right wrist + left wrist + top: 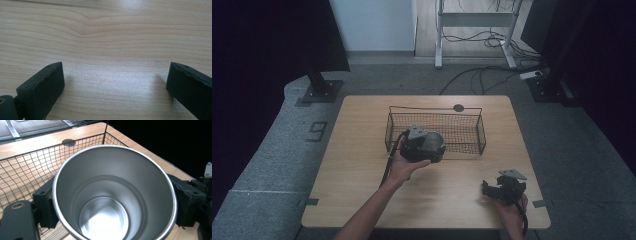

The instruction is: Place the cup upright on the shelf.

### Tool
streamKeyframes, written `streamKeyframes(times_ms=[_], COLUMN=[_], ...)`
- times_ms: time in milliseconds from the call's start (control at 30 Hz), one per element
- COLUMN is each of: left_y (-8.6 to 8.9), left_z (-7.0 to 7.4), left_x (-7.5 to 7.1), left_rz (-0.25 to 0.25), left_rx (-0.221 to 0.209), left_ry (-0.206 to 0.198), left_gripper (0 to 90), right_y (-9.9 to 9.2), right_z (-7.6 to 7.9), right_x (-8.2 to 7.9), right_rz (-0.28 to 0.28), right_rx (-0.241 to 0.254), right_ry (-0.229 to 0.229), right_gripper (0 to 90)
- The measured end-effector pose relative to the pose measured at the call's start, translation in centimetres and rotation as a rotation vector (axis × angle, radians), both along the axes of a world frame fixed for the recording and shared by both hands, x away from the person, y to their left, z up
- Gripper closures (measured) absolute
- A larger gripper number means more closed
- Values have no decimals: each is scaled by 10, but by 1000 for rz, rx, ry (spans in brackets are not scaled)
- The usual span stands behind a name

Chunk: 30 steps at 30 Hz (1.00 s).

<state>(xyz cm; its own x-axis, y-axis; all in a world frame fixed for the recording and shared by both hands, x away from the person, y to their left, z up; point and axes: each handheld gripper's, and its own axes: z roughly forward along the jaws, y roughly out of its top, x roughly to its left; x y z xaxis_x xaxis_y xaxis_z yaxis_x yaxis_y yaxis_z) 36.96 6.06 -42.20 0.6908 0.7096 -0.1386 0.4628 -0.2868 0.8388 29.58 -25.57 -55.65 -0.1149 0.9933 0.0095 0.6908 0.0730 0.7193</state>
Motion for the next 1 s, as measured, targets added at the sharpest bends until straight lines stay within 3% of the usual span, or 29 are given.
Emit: streamKeyframes(times_ms=[333, 1000], left_y=[3, 1], left_z=[-1, 11], left_x=[13, 29], left_rz=[30, 30], left_rx=[16, -12], left_ry=[6, 8], left_gripper=[146, 147], right_y=[0, 0], right_z=[0, 0], right_x=[0, 0], right_rz=[2, 3], right_rx=[-1, -1], right_ry=[0, -2], right_gripper=[14, 14])
